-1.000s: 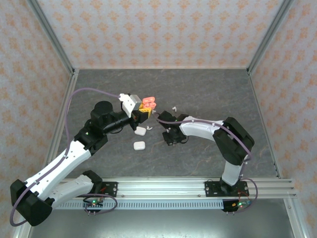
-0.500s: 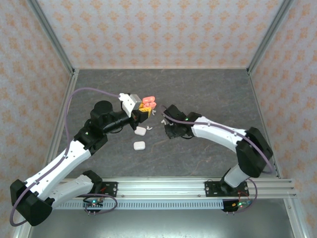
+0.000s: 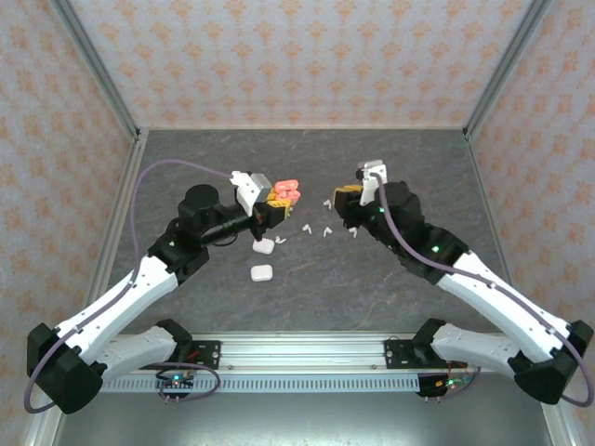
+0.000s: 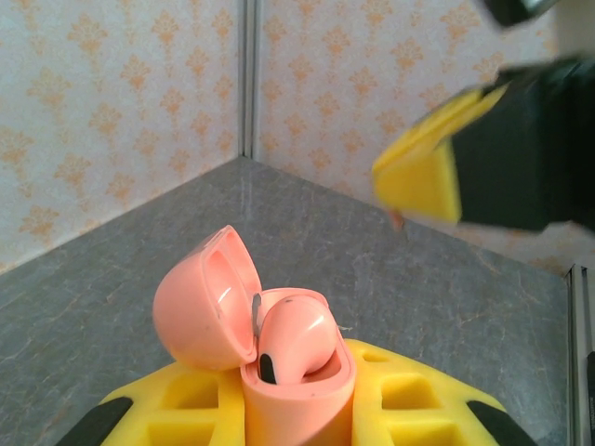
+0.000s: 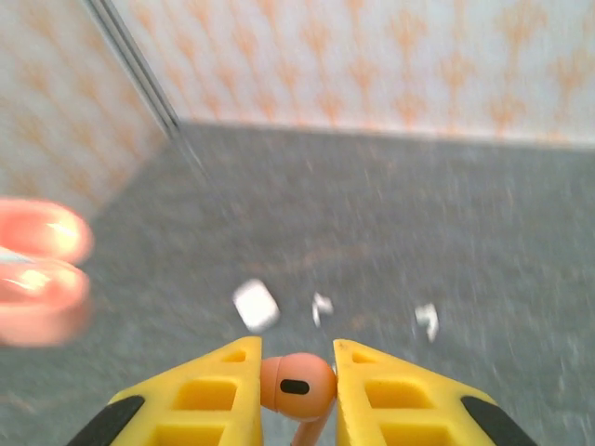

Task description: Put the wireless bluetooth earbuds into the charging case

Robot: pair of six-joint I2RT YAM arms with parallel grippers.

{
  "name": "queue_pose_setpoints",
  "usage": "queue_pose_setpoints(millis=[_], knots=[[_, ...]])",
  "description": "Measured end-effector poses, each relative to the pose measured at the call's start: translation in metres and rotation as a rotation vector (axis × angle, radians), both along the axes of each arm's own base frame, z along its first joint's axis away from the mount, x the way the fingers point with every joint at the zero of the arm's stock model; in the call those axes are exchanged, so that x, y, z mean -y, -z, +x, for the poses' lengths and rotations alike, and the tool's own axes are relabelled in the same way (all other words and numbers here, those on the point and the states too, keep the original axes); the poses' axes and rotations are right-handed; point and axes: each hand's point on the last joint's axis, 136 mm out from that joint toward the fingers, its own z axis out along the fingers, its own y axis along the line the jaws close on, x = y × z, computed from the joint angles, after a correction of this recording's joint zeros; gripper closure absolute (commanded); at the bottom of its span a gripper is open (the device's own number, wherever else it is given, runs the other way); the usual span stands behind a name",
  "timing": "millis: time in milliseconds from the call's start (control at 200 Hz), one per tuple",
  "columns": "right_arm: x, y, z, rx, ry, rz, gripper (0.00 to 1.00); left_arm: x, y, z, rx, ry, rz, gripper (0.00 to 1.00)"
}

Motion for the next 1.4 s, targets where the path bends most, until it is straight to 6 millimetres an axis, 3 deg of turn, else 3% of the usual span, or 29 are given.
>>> queue_pose_setpoints(millis=[180, 360, 676, 1041, 1396], knots=[[-0.012, -0.049, -0.011, 0.133, -0.102, 0.108, 0.8, 0.011, -0.008, -0.001, 0.011, 0.036, -0.022, 1.0], [-0.032, -0.07, -0.014, 0.182, -0.191, 0.166, 0.8, 0.016, -0.02, -0.001, 0.04, 0.048, -0.049, 1.0], [-0.063, -0.056, -0.011, 0.149, -0.274, 0.137, 0.8, 0.023, -0.022, -0.003, 0.038, 0.064, -0.061, 1.0], [-0.064, -0.053, -0.01, 0.148, -0.275, 0.123, 0.8, 0.026, -0.022, -0.005, 0.036, 0.076, -0.064, 1.0], [-0.064, -0.038, -0.007, 0.113, -0.265, 0.093, 0.8, 0.027, -0.023, -0.005, 0.036, 0.077, -0.064, 1.0]])
